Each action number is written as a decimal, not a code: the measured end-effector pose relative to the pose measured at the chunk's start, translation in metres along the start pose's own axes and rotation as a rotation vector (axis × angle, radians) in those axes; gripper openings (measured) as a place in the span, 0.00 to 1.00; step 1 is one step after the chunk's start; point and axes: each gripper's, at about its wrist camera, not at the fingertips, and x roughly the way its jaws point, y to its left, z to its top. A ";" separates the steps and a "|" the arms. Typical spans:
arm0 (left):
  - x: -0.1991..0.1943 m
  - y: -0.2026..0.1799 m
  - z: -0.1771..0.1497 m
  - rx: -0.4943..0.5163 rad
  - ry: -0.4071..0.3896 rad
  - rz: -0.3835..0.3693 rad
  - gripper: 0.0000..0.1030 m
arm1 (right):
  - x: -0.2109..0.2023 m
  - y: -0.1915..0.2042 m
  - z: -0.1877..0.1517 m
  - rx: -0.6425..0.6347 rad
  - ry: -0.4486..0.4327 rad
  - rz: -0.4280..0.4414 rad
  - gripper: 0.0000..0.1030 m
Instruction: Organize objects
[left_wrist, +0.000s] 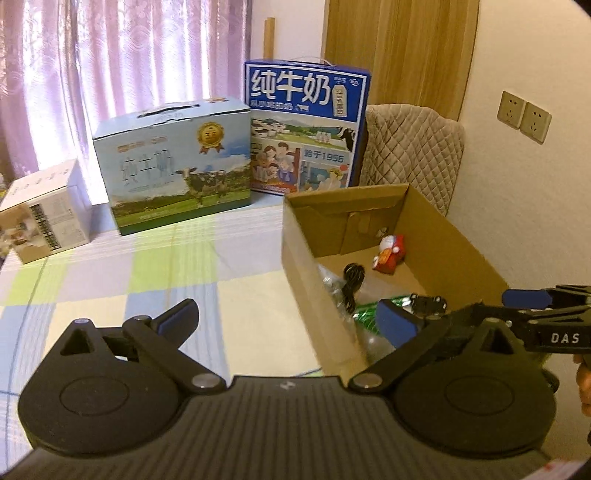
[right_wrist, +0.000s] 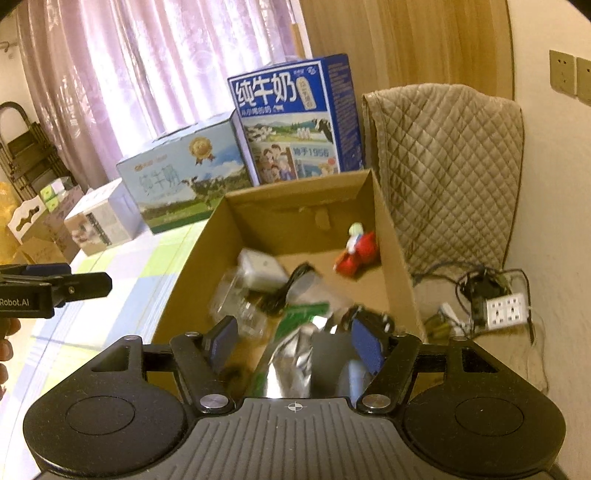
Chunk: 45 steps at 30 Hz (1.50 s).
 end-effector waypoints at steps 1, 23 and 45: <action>-0.006 0.003 -0.004 -0.001 -0.002 0.004 0.99 | -0.003 0.005 -0.004 -0.002 0.003 -0.001 0.64; -0.142 0.083 -0.102 -0.111 0.026 0.050 0.99 | -0.064 0.135 -0.090 -0.054 0.036 0.024 0.69; -0.227 0.118 -0.195 -0.143 0.103 0.075 0.99 | -0.107 0.229 -0.170 -0.091 0.078 0.090 0.69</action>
